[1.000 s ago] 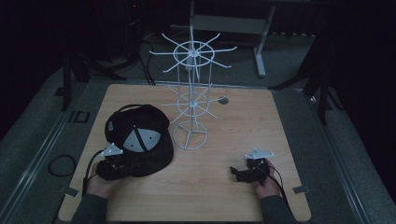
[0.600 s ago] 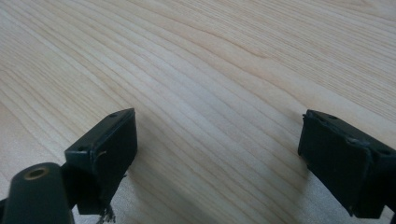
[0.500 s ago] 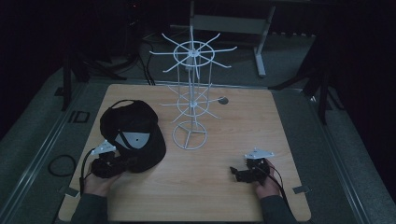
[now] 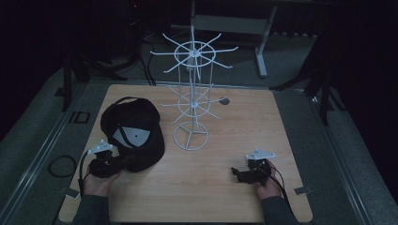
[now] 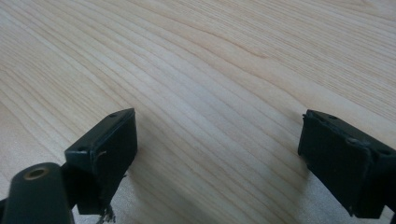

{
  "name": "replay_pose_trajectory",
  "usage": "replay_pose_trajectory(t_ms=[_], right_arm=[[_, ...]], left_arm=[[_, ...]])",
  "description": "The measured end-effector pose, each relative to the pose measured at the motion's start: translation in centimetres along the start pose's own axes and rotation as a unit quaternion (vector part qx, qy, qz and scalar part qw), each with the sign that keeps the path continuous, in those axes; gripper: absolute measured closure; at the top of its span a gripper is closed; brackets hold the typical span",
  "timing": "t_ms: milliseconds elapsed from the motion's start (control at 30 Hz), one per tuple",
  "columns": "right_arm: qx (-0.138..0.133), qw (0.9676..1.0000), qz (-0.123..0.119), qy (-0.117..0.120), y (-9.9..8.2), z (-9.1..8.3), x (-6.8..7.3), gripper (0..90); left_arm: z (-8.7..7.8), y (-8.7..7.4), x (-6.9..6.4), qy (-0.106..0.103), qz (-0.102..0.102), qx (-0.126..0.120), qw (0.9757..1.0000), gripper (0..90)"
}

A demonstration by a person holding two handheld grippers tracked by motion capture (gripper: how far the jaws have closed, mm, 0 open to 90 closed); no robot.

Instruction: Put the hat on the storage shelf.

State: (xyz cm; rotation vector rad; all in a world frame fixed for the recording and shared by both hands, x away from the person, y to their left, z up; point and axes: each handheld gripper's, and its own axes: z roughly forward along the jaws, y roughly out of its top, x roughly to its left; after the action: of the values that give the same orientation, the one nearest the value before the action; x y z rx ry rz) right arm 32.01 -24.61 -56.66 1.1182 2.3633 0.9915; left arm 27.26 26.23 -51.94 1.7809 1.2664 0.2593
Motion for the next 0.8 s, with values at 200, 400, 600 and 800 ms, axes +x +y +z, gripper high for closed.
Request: replay_pose_trajectory(t_ms=[200, 400, 600, 800], right_arm=[[0.0, 1.0, 0.0, 0.0, 0.0, 0.0, 0.0, 11.7], [0.0, 1.0, 0.0, 0.0, 0.0, 0.0, 0.0, 11.7], [0.0, 1.0, -0.001, 0.0, 0.0, 0.0, 0.0, 11.7], [0.0, 1.0, 0.0, 0.0, 0.0, 0.0, 0.0, 11.7]], left_arm=[[-0.4, 0.3, 0.0, 0.008, 0.002, -0.012, 0.9999, 85.9], [-0.5, 0.7, -0.5, 0.024, 0.015, -0.011, 0.9995, 86.3], [-0.6, 0.9, -0.9, 0.033, 0.022, -0.014, 0.9991, 86.4], [-0.8, 0.8, -1.0, 0.036, 0.026, -0.016, 0.9989, 86.4]])
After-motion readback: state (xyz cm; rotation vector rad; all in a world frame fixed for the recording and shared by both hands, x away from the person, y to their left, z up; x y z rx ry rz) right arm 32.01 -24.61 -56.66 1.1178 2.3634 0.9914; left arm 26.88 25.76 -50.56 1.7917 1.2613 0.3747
